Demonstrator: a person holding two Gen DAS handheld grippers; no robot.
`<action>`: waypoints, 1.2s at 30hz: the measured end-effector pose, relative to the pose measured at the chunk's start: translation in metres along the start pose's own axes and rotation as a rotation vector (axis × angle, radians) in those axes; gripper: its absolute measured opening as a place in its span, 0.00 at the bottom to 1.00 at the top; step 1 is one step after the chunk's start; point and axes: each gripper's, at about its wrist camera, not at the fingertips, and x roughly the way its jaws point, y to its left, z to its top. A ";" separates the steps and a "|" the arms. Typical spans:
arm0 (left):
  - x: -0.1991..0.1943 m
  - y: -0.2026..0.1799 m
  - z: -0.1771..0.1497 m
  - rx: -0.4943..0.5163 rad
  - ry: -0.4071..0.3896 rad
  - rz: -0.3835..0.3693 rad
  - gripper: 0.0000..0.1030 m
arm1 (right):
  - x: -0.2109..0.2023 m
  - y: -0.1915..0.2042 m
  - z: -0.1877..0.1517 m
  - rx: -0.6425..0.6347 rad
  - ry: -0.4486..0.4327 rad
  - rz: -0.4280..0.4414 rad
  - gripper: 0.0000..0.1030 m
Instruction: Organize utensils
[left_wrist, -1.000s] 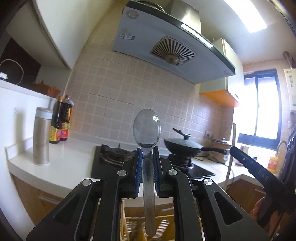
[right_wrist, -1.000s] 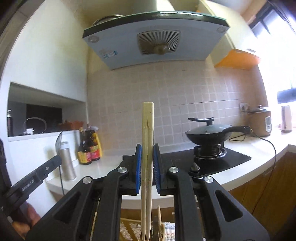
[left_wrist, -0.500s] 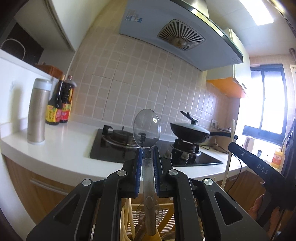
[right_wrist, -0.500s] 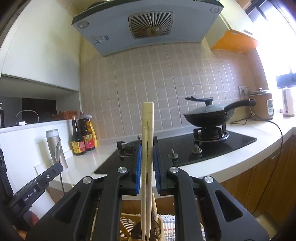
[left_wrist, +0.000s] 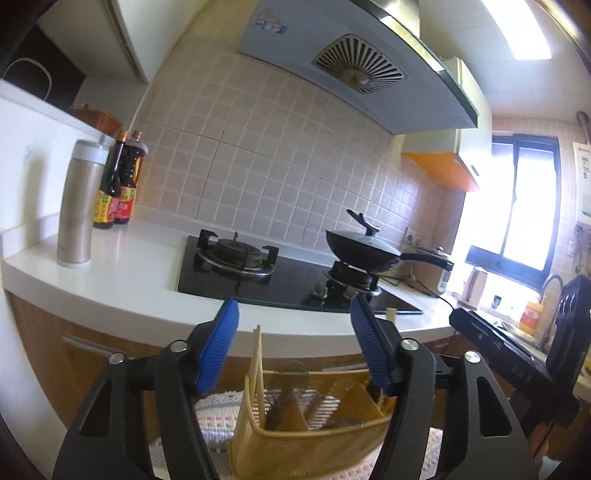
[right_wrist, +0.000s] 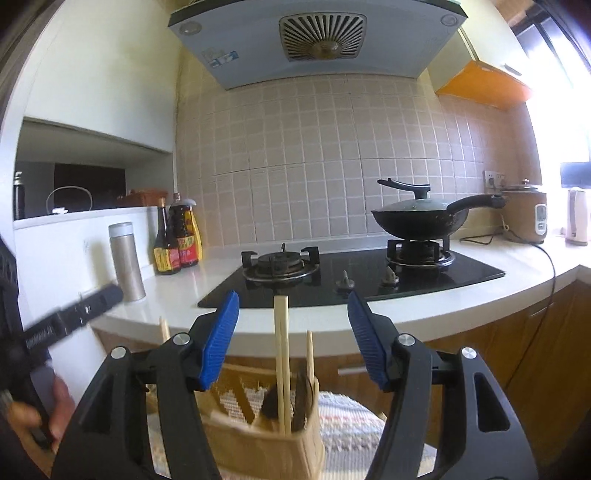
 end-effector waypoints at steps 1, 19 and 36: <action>-0.008 -0.003 0.003 0.010 -0.001 0.002 0.66 | -0.008 0.001 0.000 -0.006 0.002 -0.003 0.56; -0.153 -0.084 0.001 0.101 -0.019 -0.006 0.81 | -0.177 -0.001 -0.005 0.081 0.050 0.034 0.56; -0.175 -0.099 -0.027 0.111 0.077 0.002 0.84 | -0.240 0.023 -0.029 0.059 0.078 -0.038 0.65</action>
